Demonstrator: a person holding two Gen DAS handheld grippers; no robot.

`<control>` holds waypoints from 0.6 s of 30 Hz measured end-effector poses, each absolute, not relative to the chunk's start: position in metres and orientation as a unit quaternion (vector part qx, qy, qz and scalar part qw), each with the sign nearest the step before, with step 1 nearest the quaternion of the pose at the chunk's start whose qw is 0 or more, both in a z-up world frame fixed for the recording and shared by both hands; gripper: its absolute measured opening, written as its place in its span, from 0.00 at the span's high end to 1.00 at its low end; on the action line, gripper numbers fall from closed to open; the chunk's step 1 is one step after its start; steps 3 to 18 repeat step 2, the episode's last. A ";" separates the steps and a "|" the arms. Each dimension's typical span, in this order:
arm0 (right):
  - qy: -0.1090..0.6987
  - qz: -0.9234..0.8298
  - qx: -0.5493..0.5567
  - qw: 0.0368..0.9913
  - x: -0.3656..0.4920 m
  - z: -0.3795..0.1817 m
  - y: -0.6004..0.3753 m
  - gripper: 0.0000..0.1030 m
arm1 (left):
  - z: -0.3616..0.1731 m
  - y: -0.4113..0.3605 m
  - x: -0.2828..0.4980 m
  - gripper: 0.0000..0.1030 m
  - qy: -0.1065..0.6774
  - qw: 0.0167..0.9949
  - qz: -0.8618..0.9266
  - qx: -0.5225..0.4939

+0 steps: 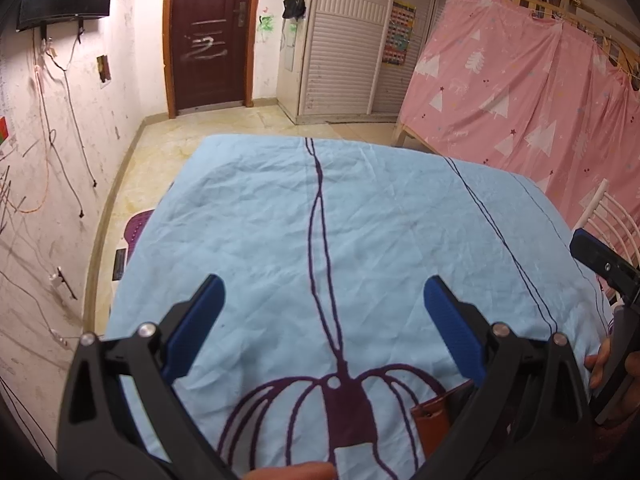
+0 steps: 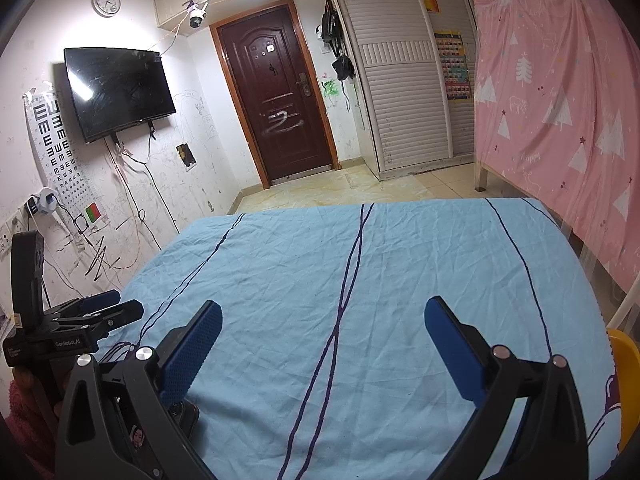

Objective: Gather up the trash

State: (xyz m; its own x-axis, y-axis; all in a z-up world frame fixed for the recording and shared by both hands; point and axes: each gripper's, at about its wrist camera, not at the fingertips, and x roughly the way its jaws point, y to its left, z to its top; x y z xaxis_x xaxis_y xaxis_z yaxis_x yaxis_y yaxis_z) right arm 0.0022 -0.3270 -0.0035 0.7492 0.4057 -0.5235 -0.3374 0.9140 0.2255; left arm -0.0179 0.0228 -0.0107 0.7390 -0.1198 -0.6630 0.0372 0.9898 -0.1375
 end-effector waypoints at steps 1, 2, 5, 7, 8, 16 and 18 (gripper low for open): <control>0.293 0.199 0.058 0.933 0.002 -0.003 -0.327 0.08 | -0.011 0.023 -0.018 0.07 0.359 0.931 -0.042 -0.057; 0.293 0.199 0.058 0.933 0.002 -0.003 -0.327 0.08 | -0.012 0.022 -0.018 0.07 0.359 0.931 -0.042 -0.057; 0.293 0.199 0.058 0.933 0.002 -0.003 -0.327 0.08 | -0.012 0.022 -0.018 0.07 0.359 0.931 -0.042 -0.057; 0.293 0.199 0.058 0.933 0.002 -0.003 -0.327 0.08 | -0.012 0.022 -0.018 0.07 0.359 0.931 -0.042 -0.057; 0.293 0.199 0.058 0.933 0.002 -0.003 -0.327 0.08 | -0.012 0.022 -0.018 0.07 0.359 0.931 -0.042 -0.057; 0.293 0.199 0.058 0.933 0.002 -0.003 -0.327 0.08 | -0.012 0.022 -0.018 0.07 0.359 0.931 -0.042 -0.057; 0.293 0.199 0.058 0.933 0.002 -0.003 -0.327 0.08 | -0.012 0.022 -0.018 0.07 0.359 0.931 -0.042 -0.057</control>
